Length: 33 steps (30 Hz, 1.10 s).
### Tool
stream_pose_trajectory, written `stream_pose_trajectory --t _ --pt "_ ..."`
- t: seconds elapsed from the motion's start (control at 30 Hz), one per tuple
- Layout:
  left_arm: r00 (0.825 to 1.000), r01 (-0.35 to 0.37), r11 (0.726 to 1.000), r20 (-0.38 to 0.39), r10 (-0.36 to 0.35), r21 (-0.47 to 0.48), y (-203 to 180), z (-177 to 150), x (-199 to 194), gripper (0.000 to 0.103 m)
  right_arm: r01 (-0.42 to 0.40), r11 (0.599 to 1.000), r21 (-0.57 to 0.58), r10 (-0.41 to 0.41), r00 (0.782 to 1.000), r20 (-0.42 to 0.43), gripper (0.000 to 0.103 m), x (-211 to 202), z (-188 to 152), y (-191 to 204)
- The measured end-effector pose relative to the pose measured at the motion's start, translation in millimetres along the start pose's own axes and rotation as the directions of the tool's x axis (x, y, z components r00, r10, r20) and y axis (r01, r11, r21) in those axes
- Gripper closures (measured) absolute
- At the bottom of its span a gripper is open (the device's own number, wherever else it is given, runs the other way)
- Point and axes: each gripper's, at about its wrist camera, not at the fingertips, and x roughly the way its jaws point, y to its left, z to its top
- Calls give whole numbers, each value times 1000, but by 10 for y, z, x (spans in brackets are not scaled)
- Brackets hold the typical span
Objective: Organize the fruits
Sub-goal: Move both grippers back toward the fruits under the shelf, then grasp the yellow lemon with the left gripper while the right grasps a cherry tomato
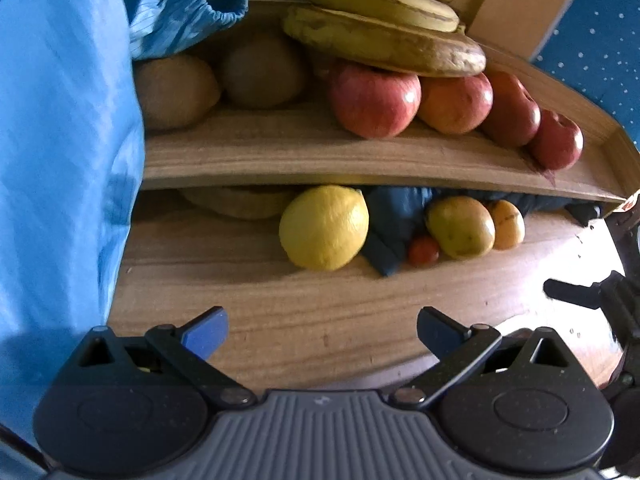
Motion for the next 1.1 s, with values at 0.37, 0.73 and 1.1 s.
stream_pose_trajectory --t 0.37,0.73,1.1 --pt "1000 20 1000 23 -21 4 50 265 218 1 21 951 307 -19 1000 -9 5 328 156 -141" --pt "996 82 996 18 -82 23 64 369 354 4 11 794 607 -4 1000 -13 28 496 116 -256" --pt "990 137 991 31 -137 -1 97 416 384 21 9 720 694 -20 1000 7 56 634 184 -293"
